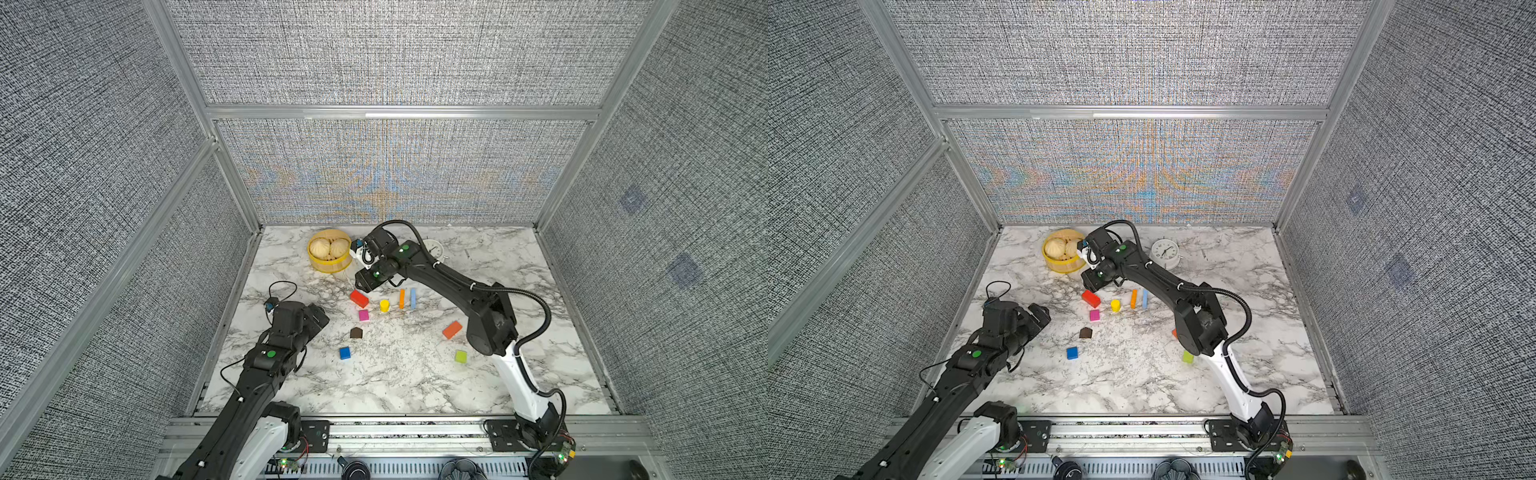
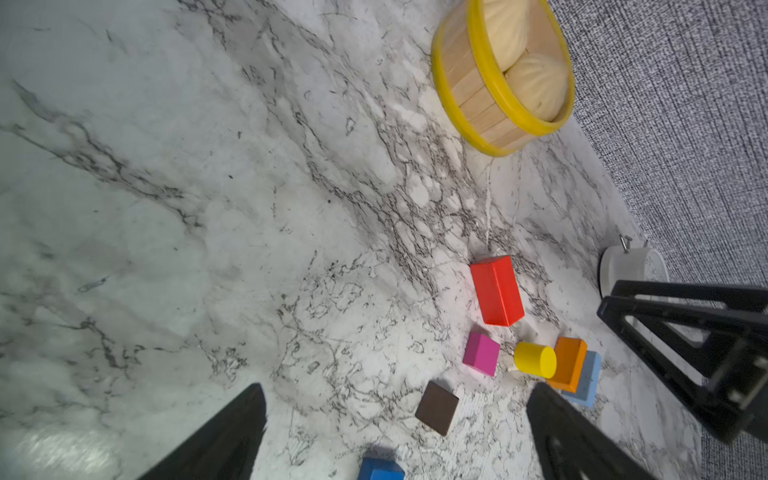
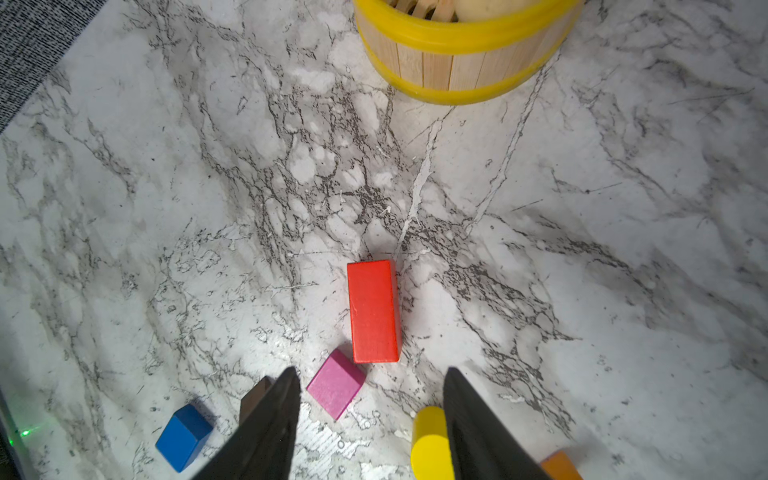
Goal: Build the wood block tower
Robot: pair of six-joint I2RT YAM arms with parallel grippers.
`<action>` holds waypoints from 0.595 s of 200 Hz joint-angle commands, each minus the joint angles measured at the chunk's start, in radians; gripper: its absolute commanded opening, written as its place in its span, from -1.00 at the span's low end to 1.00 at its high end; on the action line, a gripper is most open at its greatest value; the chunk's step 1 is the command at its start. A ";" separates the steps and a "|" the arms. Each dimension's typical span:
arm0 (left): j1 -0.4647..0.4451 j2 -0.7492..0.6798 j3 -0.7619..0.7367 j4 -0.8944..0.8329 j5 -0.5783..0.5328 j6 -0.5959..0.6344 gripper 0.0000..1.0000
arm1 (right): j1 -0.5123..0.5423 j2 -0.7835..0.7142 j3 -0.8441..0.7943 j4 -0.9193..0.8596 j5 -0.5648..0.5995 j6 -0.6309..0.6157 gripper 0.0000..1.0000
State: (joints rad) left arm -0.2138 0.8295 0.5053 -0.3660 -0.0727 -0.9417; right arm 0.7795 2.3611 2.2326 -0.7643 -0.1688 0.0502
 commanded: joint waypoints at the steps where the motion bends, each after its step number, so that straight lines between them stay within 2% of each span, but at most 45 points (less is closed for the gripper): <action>1: 0.041 0.031 -0.010 0.116 0.045 0.044 0.98 | 0.009 0.030 0.037 -0.033 0.008 -0.007 0.18; 54: 0.066 -0.007 -0.084 0.237 -0.002 0.075 0.98 | 0.019 0.121 0.118 -0.054 0.032 -0.003 0.13; 79: 0.074 0.054 -0.094 0.275 0.007 0.081 0.98 | 0.024 0.168 0.168 -0.072 0.032 -0.001 0.10; 119: 0.104 0.174 -0.091 0.344 0.078 0.077 0.98 | 0.029 0.212 0.195 -0.078 0.049 -0.007 0.06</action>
State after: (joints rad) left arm -0.1234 0.9535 0.4103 -0.0971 -0.0463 -0.8719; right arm 0.8036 2.5595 2.4142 -0.8238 -0.1349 0.0502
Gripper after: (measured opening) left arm 0.988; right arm 0.535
